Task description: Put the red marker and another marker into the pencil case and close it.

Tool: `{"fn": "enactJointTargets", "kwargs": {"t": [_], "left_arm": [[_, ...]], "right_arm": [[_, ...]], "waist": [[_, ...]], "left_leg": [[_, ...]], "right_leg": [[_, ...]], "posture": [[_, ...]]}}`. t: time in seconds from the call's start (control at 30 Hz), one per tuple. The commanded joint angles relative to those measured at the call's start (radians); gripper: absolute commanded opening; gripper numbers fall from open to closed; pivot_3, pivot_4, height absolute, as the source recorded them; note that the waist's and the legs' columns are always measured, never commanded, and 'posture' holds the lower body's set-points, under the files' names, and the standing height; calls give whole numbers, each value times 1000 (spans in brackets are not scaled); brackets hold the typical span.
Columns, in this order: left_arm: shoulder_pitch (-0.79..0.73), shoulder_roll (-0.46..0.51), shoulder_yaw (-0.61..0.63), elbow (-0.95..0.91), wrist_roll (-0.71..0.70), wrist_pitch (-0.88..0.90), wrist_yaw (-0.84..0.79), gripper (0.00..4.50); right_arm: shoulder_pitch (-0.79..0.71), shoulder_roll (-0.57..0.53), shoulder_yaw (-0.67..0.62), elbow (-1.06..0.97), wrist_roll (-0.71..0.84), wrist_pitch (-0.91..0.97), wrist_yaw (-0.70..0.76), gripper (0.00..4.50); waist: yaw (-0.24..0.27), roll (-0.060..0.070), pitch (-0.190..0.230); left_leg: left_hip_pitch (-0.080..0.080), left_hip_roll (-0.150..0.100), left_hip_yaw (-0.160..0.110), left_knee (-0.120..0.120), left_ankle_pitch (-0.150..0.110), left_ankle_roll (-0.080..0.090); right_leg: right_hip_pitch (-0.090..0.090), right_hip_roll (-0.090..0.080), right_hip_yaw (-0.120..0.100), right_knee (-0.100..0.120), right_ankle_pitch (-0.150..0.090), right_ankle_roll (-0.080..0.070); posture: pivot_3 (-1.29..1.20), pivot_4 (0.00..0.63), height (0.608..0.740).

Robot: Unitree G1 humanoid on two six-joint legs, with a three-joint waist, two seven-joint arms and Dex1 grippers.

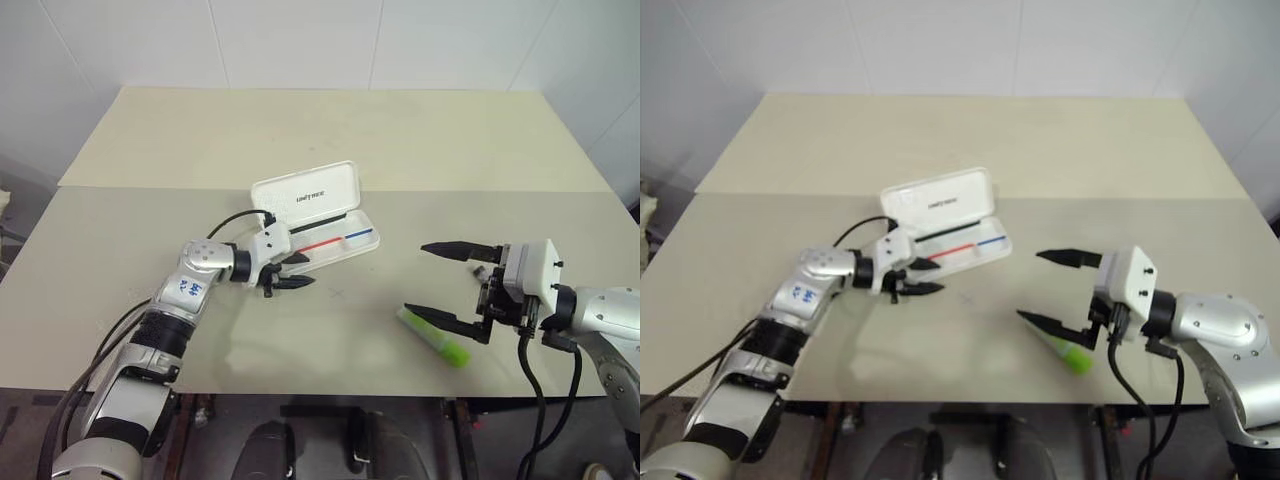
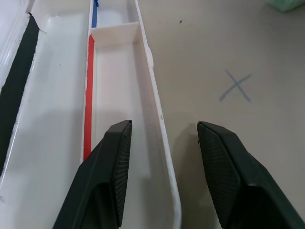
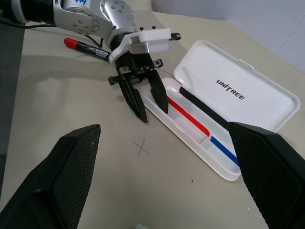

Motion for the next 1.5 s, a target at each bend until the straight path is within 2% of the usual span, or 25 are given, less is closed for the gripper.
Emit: {"fn": "enactJointTargets", "kwargs": {"t": [0.03,0.17,0.4,0.57,0.83,1.33,1.5], "left_arm": [[-26,17,-23,12,45,-21,-8,1256],[-36,22,-39,20,73,-39,-9,28],[-11,22,-65,-45,97,-65,-24,28],[22,23,-52,-185,41,2,-74,28],[120,81,-56,-388,-4,61,-171,28],[215,143,-68,-541,-14,177,-168,28],[227,142,-78,-534,-16,188,-165,1422]], "right_arm": [[-4,-26,-54,-13,21,0,13,4500],[-5,-36,-65,-6,22,2,25,4500],[-21,-46,-68,8,21,6,35,4500],[-19,-53,-76,23,22,8,47,4500],[-46,-50,-52,55,14,6,55,4500],[-23,-45,-59,27,27,21,46,4500],[-37,-40,-45,29,24,27,43,4500]], "waist": [[0,0,0],[0,0,0],[0,0,0],[2,0,0],[-2,0,0],[-1,0,0],[-1,0,0]], "left_leg": [[0,0,0,0,0,0],[0,0,0,1,0,0],[0,0,-2,4,0,0],[-2,0,-3,3,0,1],[-3,0,-3,6,-1,2],[-3,0,-4,8,-1,2],[-3,0,-4,8,-1,2]], "right_leg": [[0,0,0,0,0,0],[0,0,0,1,0,0],[2,-1,-1,2,0,0],[1,-1,-2,0,0,0],[1,-1,-2,0,0,1],[1,-1,5,1,0,0],[1,-1,6,1,0,0]], "posture": [[0,150,740],[0,150,740],[0,150,740],[0,150,740],[0,150,740],[0,150,740],[0,150,740]]}}
